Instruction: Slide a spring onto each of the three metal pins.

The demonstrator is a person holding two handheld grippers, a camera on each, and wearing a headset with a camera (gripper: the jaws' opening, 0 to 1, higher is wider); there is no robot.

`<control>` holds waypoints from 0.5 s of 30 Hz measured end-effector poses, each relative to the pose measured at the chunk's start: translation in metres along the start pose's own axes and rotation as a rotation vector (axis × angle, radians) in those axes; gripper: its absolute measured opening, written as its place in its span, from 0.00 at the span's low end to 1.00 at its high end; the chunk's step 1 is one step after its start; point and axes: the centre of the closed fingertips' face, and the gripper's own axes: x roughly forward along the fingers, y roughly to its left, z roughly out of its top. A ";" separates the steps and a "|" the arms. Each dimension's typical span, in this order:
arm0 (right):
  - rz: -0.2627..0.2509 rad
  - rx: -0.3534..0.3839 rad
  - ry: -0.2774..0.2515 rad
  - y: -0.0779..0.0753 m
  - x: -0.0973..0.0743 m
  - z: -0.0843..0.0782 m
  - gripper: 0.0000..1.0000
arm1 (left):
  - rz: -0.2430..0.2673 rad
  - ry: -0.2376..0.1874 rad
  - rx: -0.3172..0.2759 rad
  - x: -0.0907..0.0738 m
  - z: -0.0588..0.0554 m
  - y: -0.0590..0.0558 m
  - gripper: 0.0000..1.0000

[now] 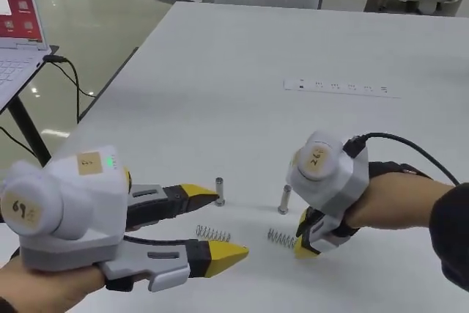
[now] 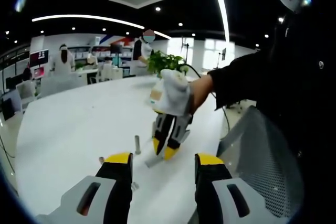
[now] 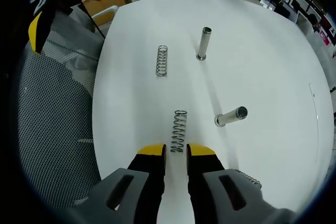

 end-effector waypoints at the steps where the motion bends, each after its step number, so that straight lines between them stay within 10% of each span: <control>1: -0.003 -0.001 0.002 0.000 0.000 0.000 0.13 | 0.000 0.000 0.000 0.000 0.000 0.000 0.41; 15: -0.026 -0.048 0.038 -0.001 0.006 -0.004 0.08 | -0.001 0.012 0.029 -0.002 0.005 0.005 0.40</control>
